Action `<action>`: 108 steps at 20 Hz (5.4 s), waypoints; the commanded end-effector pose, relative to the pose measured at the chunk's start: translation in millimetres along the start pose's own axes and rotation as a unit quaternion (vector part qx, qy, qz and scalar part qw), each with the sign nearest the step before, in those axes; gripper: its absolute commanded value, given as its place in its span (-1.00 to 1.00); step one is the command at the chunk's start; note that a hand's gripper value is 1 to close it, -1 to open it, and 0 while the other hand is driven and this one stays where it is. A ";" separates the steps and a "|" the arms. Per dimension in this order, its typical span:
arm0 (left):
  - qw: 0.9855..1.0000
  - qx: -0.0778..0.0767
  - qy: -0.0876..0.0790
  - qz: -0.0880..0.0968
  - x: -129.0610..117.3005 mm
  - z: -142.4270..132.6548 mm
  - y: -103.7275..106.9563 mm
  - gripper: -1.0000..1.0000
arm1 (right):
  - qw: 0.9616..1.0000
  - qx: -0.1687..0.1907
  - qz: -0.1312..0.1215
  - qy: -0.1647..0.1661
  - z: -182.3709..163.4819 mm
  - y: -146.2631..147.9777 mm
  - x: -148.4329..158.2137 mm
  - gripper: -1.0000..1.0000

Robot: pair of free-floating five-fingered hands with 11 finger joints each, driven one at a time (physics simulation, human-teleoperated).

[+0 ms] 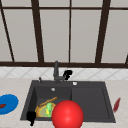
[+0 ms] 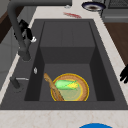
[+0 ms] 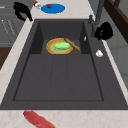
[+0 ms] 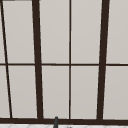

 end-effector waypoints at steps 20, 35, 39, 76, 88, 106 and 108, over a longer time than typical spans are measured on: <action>1.000 0.000 0.000 0.000 0.0 0.0 0.0 0.00 | 1.000 0.010 0.023 -0.010 44.3 -28.7 -11.1 -1.00; 1.000 0.000 0.000 0.000 0.0 0.0 0.0 0.00 | 1.000 -0.001 0.028 -0.008 101.5 -17.8 -43.8 -1.00; 1.000 0.000 0.000 0.000 0.0 0.0 0.0 0.00 | 0.999 0.012 0.029 -0.004 97.3 -15.2 -41.8 -1.00; 1.000 0.000 0.000 0.000 0.0 0.0 0.0 0.00 | 0.976 0.053 0.165 0.131 263.6 27.5 -104.5 -1.00; 1.000 0.000 0.000 0.000 0.0 0.0 0.0 0.00 | 0.979 0.069 0.155 0.109 302.8 57.9 -152.3 -1.00; 1.000 0.000 0.000 0.000 0.0 0.0 0.0 0.00 | 0.983 0.053 0.147 0.093 360.9 97.4 -234.0 -1.00; 1.000 0.000 0.000 0.000 0.0 0.0 0.0 0.00 | 0.984 0.049 0.146 0.090 370.0 101.1 -244.7 -1.00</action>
